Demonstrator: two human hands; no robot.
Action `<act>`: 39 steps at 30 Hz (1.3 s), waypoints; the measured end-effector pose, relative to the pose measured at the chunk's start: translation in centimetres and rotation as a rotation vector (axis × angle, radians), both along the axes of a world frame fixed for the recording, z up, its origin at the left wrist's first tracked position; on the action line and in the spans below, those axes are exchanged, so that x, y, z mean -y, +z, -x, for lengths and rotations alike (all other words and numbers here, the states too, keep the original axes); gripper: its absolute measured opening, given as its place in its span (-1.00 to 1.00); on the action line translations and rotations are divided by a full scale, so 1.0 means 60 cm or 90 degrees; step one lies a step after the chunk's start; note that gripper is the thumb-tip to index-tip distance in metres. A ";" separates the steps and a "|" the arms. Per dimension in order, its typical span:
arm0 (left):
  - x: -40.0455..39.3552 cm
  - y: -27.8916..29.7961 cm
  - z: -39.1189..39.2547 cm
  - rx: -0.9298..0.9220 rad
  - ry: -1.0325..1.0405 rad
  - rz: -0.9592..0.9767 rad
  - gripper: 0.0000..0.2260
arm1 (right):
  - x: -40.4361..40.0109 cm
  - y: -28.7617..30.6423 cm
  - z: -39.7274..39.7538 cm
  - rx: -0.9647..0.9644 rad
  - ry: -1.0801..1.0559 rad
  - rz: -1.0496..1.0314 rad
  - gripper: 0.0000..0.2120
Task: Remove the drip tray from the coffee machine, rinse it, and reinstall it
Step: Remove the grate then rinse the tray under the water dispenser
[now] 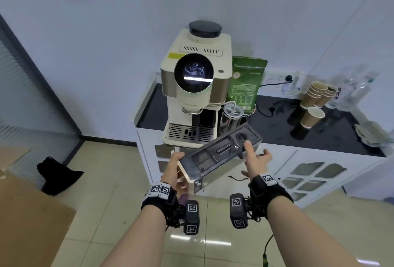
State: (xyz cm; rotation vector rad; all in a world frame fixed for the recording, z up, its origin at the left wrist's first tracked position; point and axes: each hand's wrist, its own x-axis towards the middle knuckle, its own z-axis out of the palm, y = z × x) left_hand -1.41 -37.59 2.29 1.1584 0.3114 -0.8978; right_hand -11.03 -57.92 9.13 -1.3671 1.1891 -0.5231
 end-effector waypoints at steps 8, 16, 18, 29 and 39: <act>0.025 0.004 -0.031 -0.012 -0.032 0.009 -0.54 | 0.005 0.027 -0.027 -0.161 0.062 0.391 -0.10; 0.056 -0.011 -0.061 -0.007 0.012 -0.011 -0.49 | 0.015 0.034 -0.090 -0.396 0.261 0.498 -0.28; 0.066 -0.020 -0.071 -0.017 0.025 -0.023 -0.49 | 0.032 0.033 -0.107 -0.438 0.318 0.493 -0.22; 0.123 -0.064 -0.081 -0.090 0.079 -0.098 -0.37 | 0.089 -0.017 -0.169 -0.546 0.448 0.519 0.05; 0.122 -0.085 -0.095 -0.099 0.094 -0.129 -0.44 | 0.134 -0.036 -0.189 -0.371 0.726 0.605 -0.76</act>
